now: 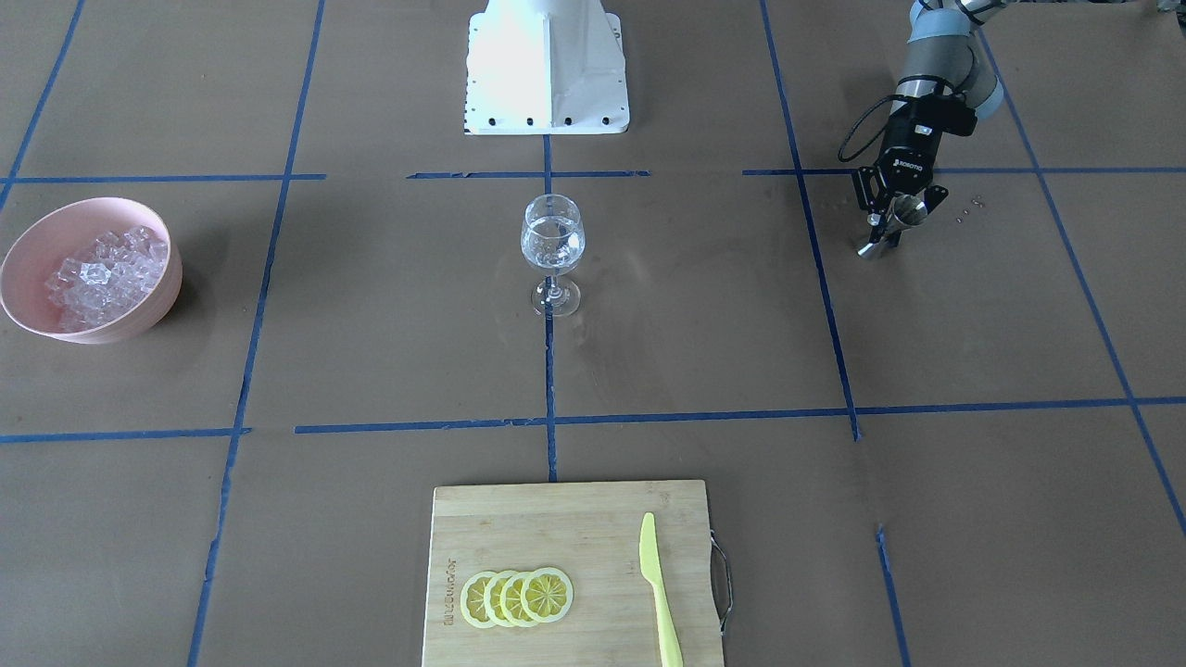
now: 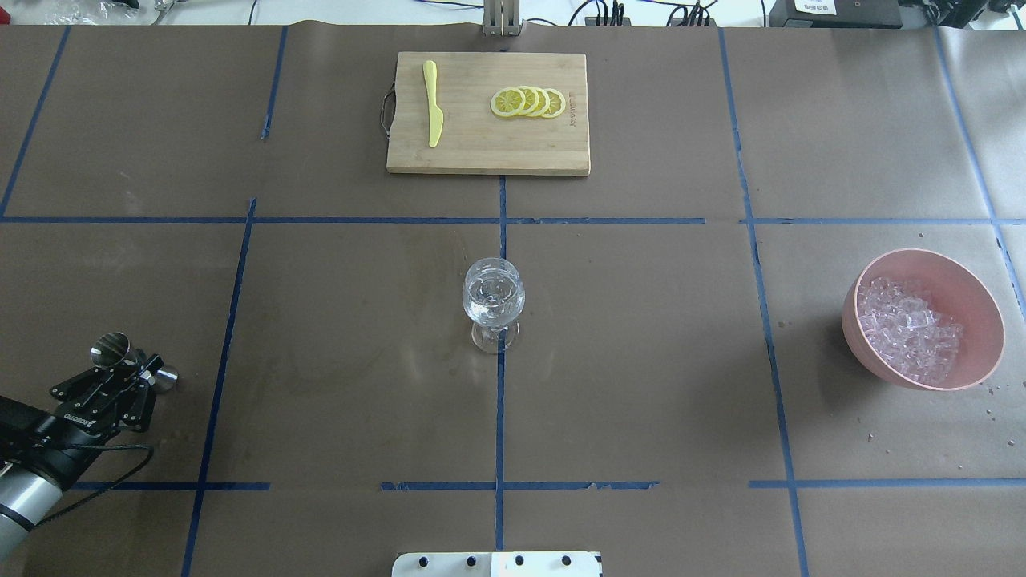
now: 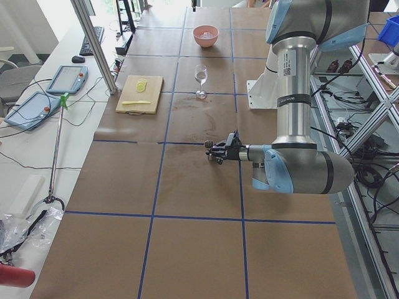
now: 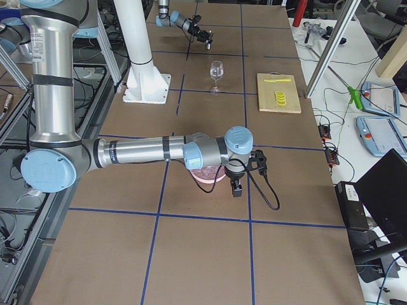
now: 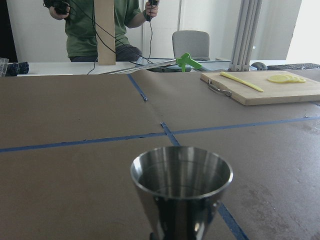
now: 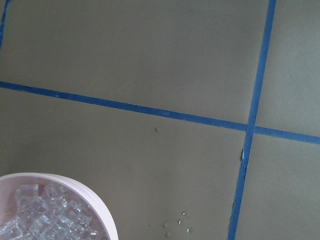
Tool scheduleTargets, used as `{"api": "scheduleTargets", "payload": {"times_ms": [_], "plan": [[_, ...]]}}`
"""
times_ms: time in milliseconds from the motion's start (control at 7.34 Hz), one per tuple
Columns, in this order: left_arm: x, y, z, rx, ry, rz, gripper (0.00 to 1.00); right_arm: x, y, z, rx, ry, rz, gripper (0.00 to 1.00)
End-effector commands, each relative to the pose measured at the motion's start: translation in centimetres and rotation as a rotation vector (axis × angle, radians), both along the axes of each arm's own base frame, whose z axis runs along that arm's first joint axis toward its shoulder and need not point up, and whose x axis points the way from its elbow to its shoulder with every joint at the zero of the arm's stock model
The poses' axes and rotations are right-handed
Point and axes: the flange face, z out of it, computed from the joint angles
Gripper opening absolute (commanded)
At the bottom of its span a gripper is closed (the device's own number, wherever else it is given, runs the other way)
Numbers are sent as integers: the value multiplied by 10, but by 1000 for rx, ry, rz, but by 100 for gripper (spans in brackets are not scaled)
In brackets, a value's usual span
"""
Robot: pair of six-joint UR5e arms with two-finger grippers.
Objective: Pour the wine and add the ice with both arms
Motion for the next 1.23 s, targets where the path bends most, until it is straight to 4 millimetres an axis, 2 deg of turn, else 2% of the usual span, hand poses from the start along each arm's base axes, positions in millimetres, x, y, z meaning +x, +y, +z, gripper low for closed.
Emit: {"api": "scheduleTargets", "payload": {"times_ms": [0,136,545,681,817,954,1090], "plan": [[0,0,0,1,-2,3,92,0,0,0,0,0,0,100],[1,1,0,-1,-2,20,100,0,0,-1,0,0,1,100],[-3,9,0,-19,-10,167,100,-1,1,-2,0,-5,-1,100],[-15,13,8,-30,-32,218,100,-3,2,-10,14,-10,-5,100],[-44,15,9,-38,-57,248,100,-6,2,-18,29,-14,-10,100],[-85,18,13,-53,-103,293,100,-10,5,-15,22,-19,-21,100],[-110,22,26,-42,-195,345,100,-20,6,-19,24,-35,-42,100]]}}
